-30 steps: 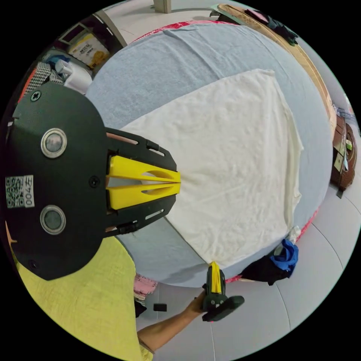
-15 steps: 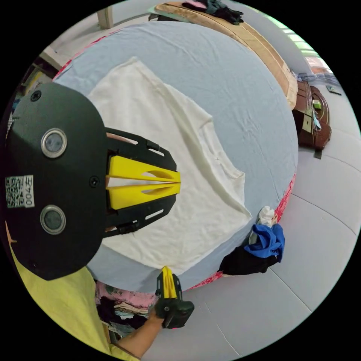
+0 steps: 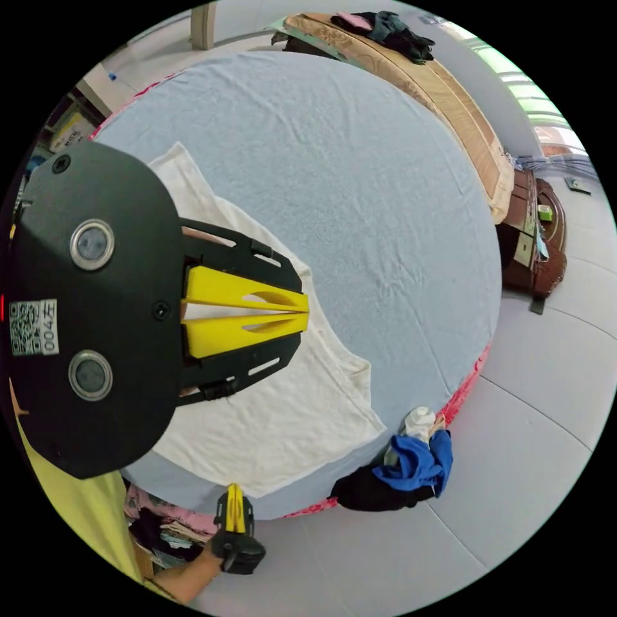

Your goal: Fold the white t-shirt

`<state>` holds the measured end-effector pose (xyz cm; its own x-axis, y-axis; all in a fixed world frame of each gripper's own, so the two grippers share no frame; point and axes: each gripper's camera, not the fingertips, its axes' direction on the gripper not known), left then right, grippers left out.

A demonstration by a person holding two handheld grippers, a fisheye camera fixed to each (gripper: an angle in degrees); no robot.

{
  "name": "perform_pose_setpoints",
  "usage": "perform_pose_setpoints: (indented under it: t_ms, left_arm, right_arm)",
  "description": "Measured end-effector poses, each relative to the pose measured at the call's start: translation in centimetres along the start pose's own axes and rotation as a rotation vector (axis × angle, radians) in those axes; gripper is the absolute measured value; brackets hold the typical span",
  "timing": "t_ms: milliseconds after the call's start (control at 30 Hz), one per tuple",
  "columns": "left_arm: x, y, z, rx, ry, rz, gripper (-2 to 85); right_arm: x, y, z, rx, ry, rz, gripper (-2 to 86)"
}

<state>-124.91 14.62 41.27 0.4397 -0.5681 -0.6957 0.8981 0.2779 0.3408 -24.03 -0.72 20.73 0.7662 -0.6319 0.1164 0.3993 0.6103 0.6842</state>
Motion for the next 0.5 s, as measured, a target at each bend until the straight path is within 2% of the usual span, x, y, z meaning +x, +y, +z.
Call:
perform_pose_setpoints:
  t_ms: [100, 200, 400, 500]
  left_arm:
    - [-0.2, 6.2, -3.9, 0.075, 0.069, 0.000, 0.2]
    - [-0.6, 14.1, -7.1, 0.085, 0.053, -0.016, 0.4]
    - [-1.7, 29.8, -10.1, -0.063, 0.027, -0.125, 2.0]
    - [-1.7, 33.9, -10.3, -0.098, 0.077, -0.193, 3.9]
  right_arm:
    - [0.3, 0.0, 0.2, 0.019, -0.023, 0.008, -0.8]
    - [0.1, -0.1, 0.4, 0.027, -0.016, -0.006, -0.8]
    - [-0.5, -1.4, 0.7, -0.021, 0.019, -0.007, -0.9]
    - [-0.3, -1.2, 0.7, 0.003, 0.007, 0.008, -0.9]
